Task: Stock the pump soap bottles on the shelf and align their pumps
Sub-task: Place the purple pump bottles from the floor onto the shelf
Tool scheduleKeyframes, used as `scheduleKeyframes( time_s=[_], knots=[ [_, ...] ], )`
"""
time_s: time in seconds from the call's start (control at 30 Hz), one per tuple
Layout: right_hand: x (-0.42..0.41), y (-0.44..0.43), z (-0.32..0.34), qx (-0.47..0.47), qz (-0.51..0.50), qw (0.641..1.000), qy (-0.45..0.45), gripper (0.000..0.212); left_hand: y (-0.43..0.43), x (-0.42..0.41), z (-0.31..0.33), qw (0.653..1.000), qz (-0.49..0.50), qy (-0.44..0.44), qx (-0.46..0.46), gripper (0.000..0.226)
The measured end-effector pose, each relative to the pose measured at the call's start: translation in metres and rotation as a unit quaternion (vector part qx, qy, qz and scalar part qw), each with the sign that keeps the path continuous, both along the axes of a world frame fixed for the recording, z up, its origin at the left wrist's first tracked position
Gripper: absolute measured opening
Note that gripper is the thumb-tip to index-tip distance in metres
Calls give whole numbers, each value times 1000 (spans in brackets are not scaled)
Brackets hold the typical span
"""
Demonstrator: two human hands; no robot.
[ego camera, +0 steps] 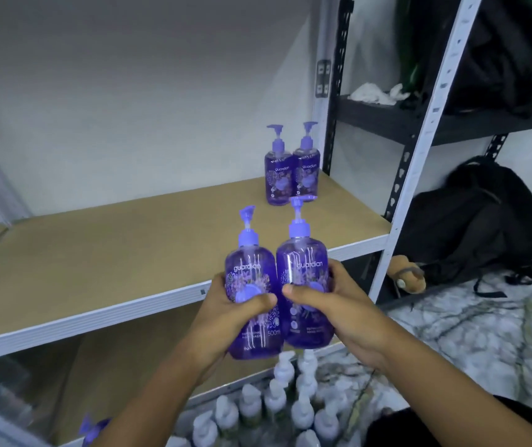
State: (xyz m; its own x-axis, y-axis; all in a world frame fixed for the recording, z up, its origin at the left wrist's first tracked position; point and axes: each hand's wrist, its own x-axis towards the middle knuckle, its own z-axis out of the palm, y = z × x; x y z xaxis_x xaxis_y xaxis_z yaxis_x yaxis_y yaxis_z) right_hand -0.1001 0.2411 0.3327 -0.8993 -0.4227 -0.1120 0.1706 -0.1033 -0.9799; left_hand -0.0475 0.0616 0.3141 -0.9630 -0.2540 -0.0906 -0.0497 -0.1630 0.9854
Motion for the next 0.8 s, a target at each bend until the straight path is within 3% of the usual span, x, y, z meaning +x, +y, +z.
scheduleKeyframes(
  time_s=[0.13, 0.3, 0.43, 0.63, 0.8],
  knots=[
    [-42, -1, 14, -2, -36, 999, 28, 57, 0, -46, 16, 999, 32, 17, 20, 65],
    [-104, 3, 22, 24, -75, 992, 96, 71, 0, -100, 22, 996, 49, 16, 71, 22],
    [-146, 7, 12, 35, -90, 988, 123, 78, 0, -129, 19, 995, 60, 4, 85, 40],
    [-177, 10, -5, 52, -126, 980, 144, 74, 7, -159, 7, 995, 75, 2, 60, 40],
    [-183, 12, -21, 63, -126, 976, 169, 75, 6, -168, -4, 993, 75, 6, 93, 37]
  ],
)
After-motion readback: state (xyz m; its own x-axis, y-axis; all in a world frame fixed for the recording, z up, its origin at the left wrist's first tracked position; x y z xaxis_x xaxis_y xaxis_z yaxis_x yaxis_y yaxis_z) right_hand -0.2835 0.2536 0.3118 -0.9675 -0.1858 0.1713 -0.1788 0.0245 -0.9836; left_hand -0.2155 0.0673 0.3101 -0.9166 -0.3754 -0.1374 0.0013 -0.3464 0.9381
